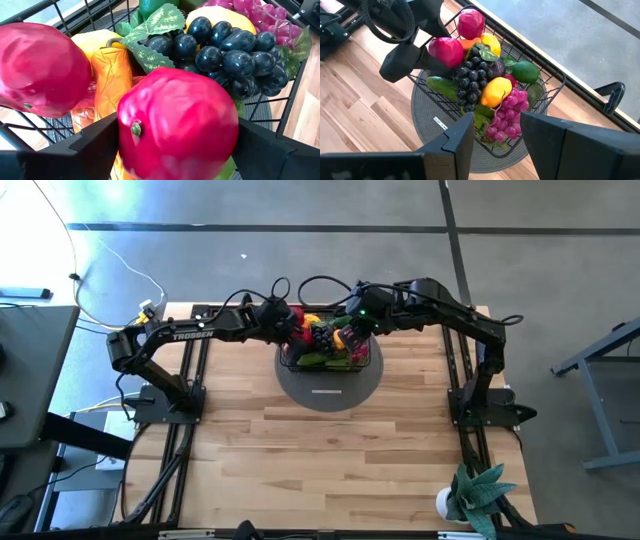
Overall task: Build produce basket
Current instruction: Put the red tomato into the black wire basket, then return to Home Position
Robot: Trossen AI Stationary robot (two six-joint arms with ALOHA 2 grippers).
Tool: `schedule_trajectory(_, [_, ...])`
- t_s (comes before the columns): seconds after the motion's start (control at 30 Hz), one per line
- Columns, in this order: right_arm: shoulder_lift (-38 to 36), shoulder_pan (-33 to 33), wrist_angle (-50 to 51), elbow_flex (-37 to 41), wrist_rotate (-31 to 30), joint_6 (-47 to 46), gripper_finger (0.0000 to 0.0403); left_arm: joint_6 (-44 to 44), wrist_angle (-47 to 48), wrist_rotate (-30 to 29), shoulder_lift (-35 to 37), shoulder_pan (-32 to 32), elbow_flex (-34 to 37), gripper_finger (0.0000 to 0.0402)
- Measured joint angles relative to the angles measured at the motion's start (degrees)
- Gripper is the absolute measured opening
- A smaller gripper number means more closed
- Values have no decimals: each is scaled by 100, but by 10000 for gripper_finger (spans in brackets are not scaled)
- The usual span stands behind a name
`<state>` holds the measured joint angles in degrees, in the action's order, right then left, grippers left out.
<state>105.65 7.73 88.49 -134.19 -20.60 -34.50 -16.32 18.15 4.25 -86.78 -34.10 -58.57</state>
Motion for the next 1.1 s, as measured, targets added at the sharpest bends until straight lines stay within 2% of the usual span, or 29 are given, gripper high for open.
schedule_trajectory(0.13, [0, 0, 0, 0, 0, 0, 145, -92, -15, -167, 0, 8, 0, 321])
schedule_trajectory(0.3, [0, 0, 0, 0, 0, 0, 145, -15, -67, -96, 0, 8, 0, 325])
schedule_trajectory(0.6, [0, 0, 0, 0, 0, 0, 145, 301, -85, 384, 72, -8, 0, 386])
schedule_trajectory(0.9, [0, 0, 0, 0, 0, 0, 145, 1071, -46, 591, 1231, 20, 75, 392])
schedule_trajectory(1.1, [0, 0, 0, 0, 0, 0, 145, 1136, -817, 1372, 2315, 153, 947, 392])
